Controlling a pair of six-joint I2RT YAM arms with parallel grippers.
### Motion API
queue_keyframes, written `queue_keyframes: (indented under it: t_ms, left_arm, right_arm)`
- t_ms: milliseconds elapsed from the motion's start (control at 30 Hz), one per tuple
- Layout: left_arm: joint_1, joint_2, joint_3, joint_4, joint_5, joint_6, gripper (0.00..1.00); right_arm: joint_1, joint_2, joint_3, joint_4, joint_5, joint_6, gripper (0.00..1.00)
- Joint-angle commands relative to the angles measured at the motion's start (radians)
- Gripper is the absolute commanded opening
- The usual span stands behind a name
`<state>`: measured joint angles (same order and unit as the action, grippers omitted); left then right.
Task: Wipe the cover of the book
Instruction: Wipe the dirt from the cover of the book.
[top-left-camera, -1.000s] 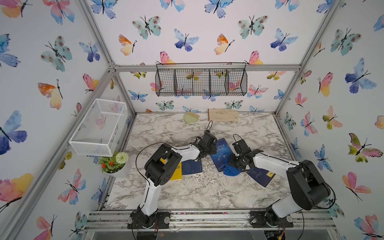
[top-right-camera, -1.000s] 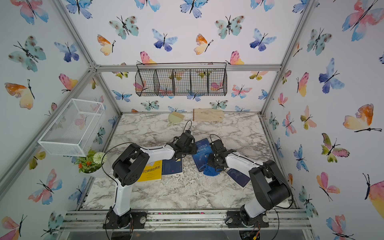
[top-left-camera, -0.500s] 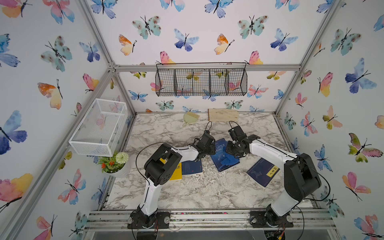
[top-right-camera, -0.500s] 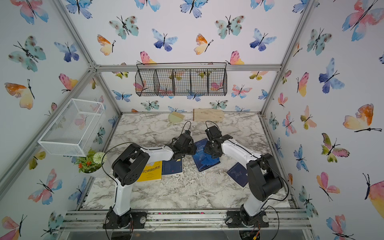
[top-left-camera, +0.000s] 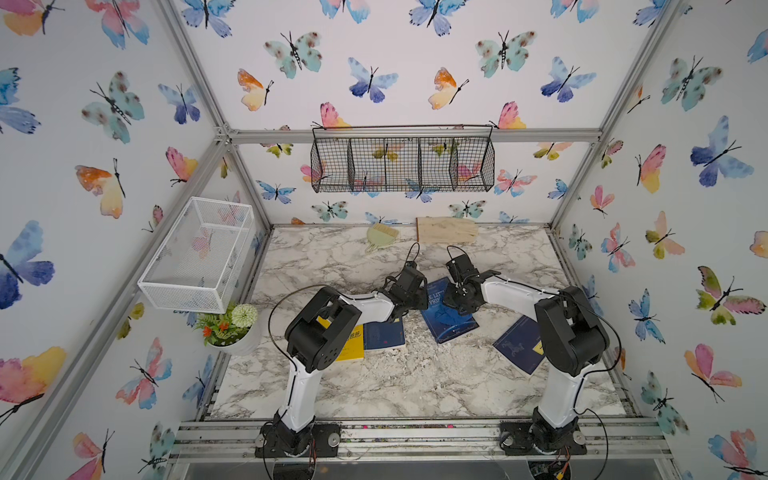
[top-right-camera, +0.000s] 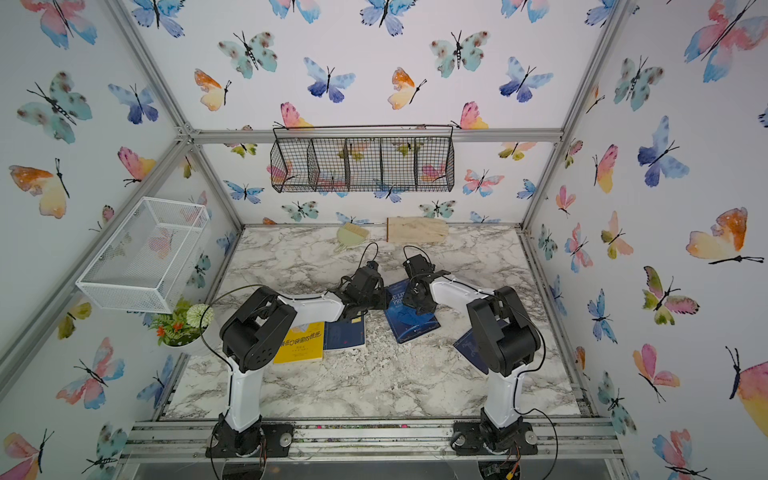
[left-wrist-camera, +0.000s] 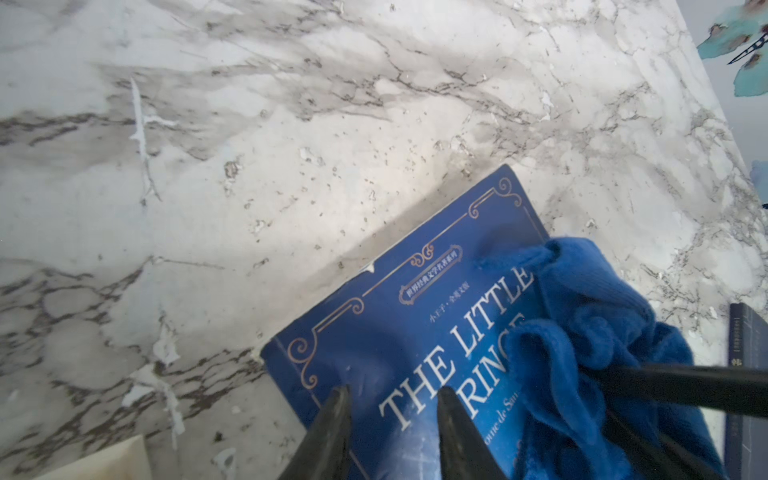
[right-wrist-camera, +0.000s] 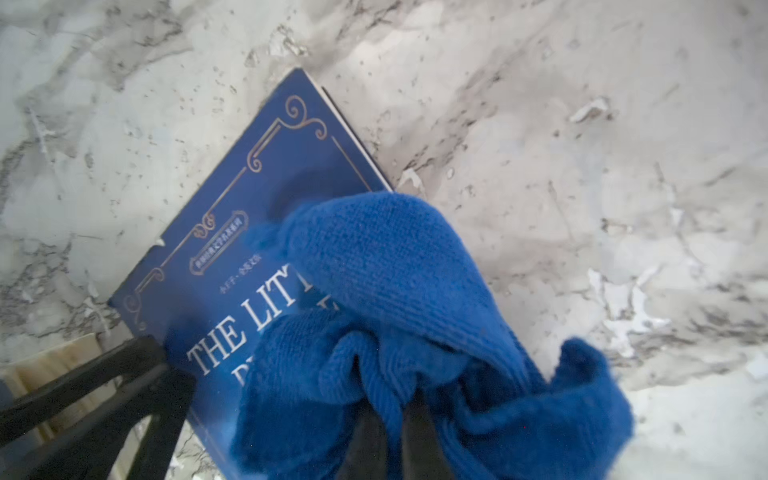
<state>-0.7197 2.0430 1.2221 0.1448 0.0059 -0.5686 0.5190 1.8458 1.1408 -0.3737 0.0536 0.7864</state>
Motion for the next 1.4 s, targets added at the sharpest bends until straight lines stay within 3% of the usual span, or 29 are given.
queue_keyframes:
  t_ms: [0, 133, 500, 633, 800, 967, 1367]
  left_arm:
    - [0.008, 0.026, -0.022, -0.110, 0.042, -0.013, 0.37]
    - [0.009, 0.029, -0.019, -0.110, 0.047, -0.017, 0.37]
    - [0.009, 0.035, -0.031, -0.089, 0.093, -0.038, 0.36]
    - [0.009, 0.034, -0.027, -0.102, 0.080, -0.036, 0.36]
    - [0.009, 0.030, -0.031, -0.105, 0.072, -0.031, 0.36]
    - [0.009, 0.030, -0.027, -0.113, 0.056, -0.027, 0.35]
    - [0.009, 0.019, -0.041, -0.106, 0.055, -0.028, 0.35]
  right_arm:
    - [0.001, -0.011, -0.159, -0.056, -0.049, 0.047, 0.01]
    - [0.001, 0.006, -0.172, -0.023, -0.066, 0.055, 0.01]
    - [0.001, 0.401, 0.289, -0.182, -0.005, 0.005, 0.01]
    - [0.001, 0.320, 0.164, -0.131, -0.008, 0.019, 0.01]
    - [0.003, 0.136, -0.109, -0.054, -0.059, 0.031, 0.01]
    - [0.006, 0.058, -0.216, -0.024, -0.072, 0.028, 0.01]
    - [-0.001, 0.379, 0.222, -0.168, 0.005, -0.031, 0.01]
